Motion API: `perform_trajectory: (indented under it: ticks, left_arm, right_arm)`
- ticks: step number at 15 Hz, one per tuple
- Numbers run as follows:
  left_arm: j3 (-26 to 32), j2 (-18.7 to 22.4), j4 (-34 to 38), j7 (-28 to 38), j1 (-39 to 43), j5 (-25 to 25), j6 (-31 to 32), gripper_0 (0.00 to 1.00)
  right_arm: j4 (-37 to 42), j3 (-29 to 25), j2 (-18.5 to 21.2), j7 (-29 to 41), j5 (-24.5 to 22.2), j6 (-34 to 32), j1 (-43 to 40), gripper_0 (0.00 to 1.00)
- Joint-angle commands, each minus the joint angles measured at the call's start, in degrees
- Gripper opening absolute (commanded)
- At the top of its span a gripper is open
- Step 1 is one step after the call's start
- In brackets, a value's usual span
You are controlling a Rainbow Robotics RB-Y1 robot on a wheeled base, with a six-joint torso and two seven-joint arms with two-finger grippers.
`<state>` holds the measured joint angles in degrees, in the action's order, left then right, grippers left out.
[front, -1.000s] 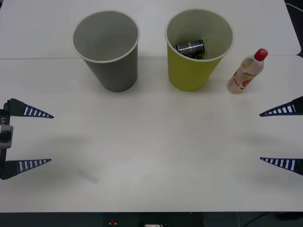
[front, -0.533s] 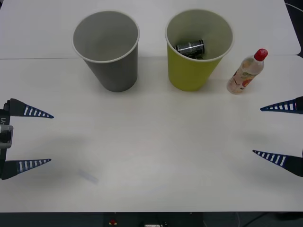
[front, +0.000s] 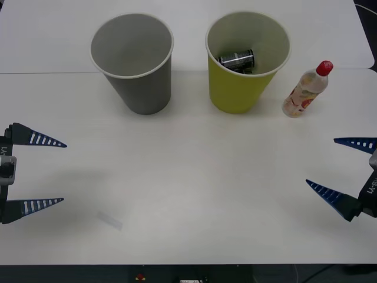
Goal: Put the can into the green bin and the plastic bottle into the gray bin
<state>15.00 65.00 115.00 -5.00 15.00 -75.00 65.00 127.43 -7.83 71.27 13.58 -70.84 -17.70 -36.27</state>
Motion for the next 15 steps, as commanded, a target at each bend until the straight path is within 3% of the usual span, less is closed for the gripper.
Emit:
perform_trajectory:
  ticks: [1,7,11,15]
  left_arm:
    - [0.0,0.0,0.0,0.0,0.0,0.0,0.0,1.0]
    - [0.0,0.0,0.0,0.0,0.0,0.0,0.0,1.0]
    - [0.0,0.0,0.0,0.0,0.0,0.0,0.0,1.0]
    - [0.0,0.0,0.0,0.0,0.0,0.0,0.0,1.0]
  right_arm:
    - [0.5,5.8,2.6,4.7,0.0,11.4,-0.7,1.0]
    - [0.4,19.6,5.8,17.6,-0.5,34.9,3.0,1.0]
    - [-5.1,35.3,5.5,26.3,-5.6,48.9,14.4,1.0]
    - [-15.7,49.2,1.6,34.7,-11.7,56.2,27.4,1.0]
